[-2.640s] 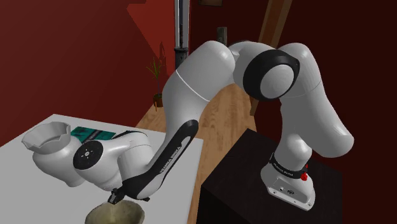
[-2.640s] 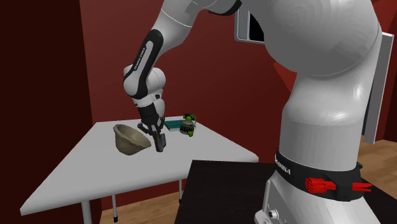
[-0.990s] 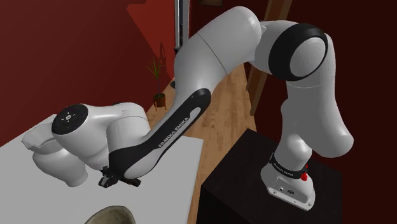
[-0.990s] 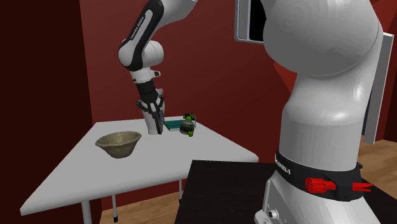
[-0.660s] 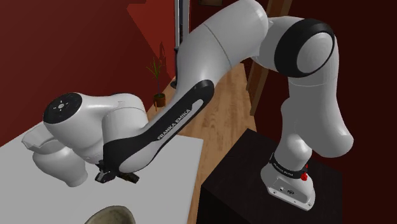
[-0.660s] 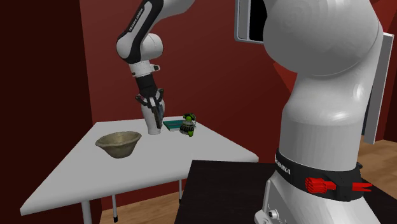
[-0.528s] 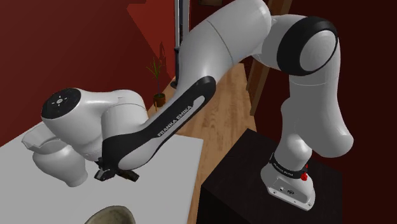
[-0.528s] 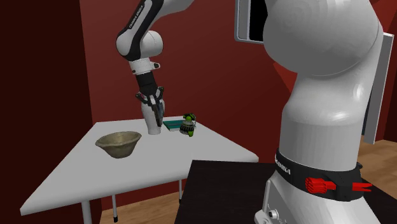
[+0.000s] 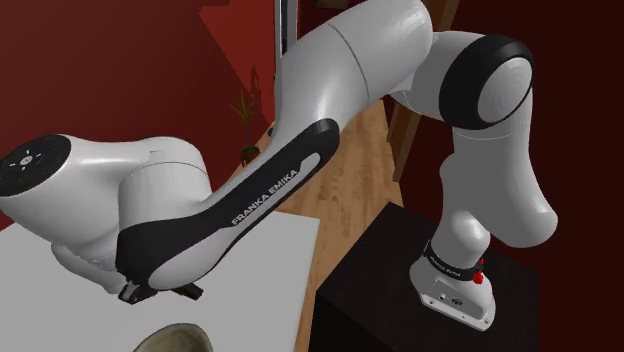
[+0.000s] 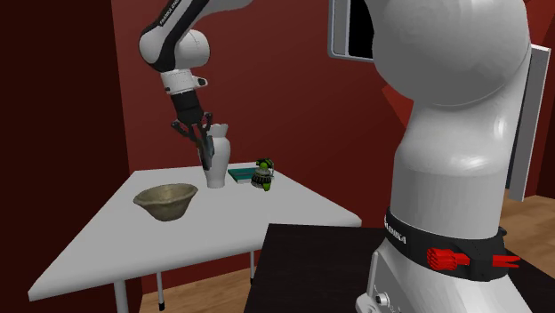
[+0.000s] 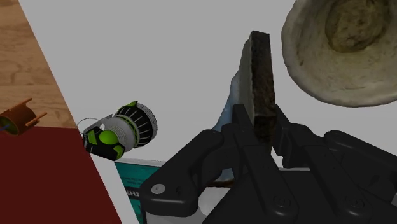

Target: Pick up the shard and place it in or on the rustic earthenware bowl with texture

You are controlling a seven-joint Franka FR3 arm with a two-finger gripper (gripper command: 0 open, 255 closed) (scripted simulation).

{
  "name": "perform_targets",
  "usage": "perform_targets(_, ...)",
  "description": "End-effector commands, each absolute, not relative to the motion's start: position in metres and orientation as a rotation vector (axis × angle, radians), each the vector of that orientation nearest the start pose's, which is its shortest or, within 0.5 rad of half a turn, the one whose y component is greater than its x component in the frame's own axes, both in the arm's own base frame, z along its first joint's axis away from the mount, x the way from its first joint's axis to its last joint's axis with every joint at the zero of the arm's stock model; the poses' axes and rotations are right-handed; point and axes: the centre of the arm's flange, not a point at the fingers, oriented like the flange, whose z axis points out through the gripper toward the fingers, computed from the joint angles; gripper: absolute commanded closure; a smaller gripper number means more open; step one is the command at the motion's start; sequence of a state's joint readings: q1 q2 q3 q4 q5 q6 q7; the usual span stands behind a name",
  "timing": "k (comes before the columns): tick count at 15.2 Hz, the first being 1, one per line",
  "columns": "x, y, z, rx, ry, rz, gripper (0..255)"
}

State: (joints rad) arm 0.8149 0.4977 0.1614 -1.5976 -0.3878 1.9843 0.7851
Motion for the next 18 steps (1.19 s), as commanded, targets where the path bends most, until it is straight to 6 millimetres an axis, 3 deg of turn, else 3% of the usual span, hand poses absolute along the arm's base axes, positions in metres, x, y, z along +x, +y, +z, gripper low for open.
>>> perform_targets(1, 0.394, 0.56, 0.345, -3.329, -0.589, -0.244, 255)
perform_targets(7, 0.355, 0.631, 0.359, -3.329, -0.589, -0.244, 255)
perform_targets(18, 0.355, 0.631, 0.301, -3.329, -0.589, -0.244, 255)
